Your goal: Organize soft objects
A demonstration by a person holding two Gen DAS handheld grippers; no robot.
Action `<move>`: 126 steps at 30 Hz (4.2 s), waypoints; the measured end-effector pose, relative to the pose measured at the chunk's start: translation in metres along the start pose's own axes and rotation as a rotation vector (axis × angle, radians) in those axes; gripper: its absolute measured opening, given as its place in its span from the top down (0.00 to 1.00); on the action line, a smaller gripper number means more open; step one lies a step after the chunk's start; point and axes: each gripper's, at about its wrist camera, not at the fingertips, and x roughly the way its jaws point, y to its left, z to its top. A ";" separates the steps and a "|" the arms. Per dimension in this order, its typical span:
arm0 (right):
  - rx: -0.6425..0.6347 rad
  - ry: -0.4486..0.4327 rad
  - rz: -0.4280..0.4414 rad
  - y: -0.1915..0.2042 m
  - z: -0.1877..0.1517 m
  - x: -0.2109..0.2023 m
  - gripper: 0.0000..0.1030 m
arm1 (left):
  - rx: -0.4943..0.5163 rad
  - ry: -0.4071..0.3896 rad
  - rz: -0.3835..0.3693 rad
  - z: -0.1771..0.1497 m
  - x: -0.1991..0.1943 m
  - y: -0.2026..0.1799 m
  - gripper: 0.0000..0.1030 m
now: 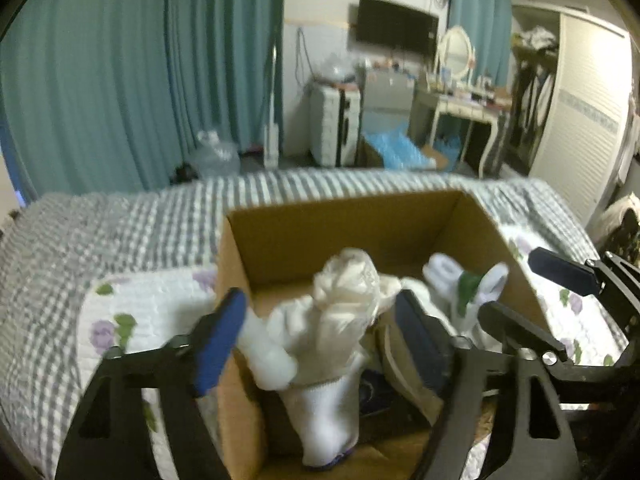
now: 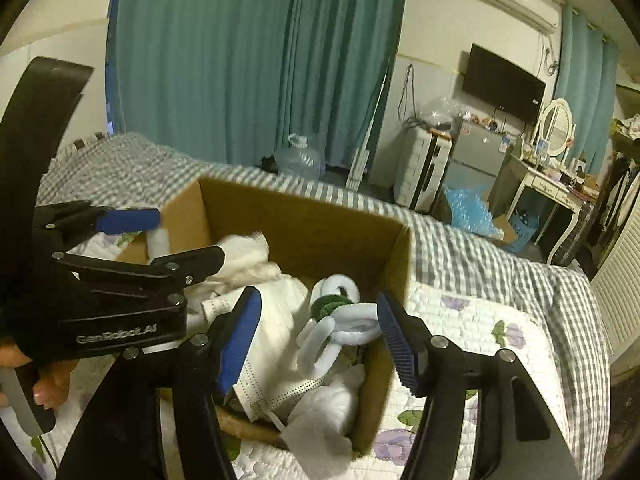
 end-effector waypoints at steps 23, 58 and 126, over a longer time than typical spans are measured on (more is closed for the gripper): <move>0.075 -0.197 -0.049 0.010 0.019 -0.140 0.16 | -0.043 -0.257 0.088 0.000 -0.147 0.015 0.22; 0.133 -0.186 -0.094 0.028 -0.046 -0.192 0.00 | -0.084 -0.302 0.089 -0.076 -0.192 0.007 0.22; 0.154 -0.170 -0.107 0.030 -0.057 -0.184 0.00 | -0.073 -0.218 0.128 -0.088 -0.178 0.016 0.22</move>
